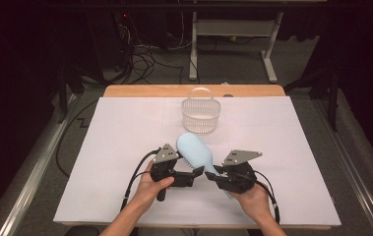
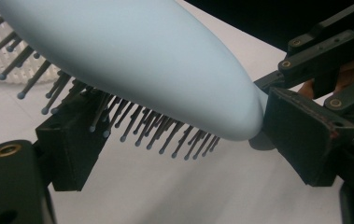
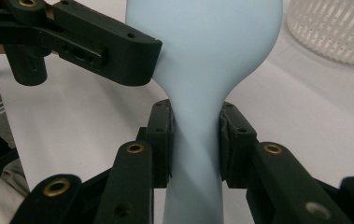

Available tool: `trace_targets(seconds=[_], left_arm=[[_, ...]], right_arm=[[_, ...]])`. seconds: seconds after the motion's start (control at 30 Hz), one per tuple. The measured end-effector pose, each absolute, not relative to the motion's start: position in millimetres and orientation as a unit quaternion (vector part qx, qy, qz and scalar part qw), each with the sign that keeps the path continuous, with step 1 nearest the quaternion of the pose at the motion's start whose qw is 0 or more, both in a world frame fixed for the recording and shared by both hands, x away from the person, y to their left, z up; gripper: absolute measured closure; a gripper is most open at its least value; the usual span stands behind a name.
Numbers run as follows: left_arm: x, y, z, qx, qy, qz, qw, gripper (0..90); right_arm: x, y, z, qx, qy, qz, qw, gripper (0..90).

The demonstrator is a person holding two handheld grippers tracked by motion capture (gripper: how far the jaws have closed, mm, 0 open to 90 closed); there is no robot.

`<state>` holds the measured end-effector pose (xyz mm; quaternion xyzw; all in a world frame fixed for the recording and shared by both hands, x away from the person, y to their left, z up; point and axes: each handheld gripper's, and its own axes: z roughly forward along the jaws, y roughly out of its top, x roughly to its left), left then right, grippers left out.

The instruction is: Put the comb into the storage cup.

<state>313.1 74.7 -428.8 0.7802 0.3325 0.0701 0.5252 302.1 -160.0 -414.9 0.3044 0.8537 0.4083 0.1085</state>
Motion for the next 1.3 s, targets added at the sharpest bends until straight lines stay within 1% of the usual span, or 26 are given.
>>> trace_targets(seconds=[0.17,0.7,0.87,1.07,1.23,1.3], left_arm=[[314,70,-427,0.785,0.339,0.071,0.514,15.3],[317,67,-422,0.776,0.348,0.062,0.522,15.5],[316,67,-421,0.781,0.348,0.060,0.516,15.9],[316,68,-421,0.779,0.348,0.058,0.518,18.6],[312,68,-419,0.782,0.339,0.073,0.518,21.1],[313,70,-418,0.782,0.342,0.066,0.517,21.5]], right_arm=[[302,-158,-415,0.304,0.855,0.406,0.112,70.1],[297,-149,-414,0.296,0.857,0.406,0.114,70.2],[295,-145,-415,0.288,0.862,0.402,0.115,70.2],[295,-143,-416,0.286,0.861,0.404,0.117,70.4],[295,-143,-415,0.284,0.862,0.403,0.118,70.6],[295,-142,-416,0.285,0.863,0.400,0.117,70.5]])
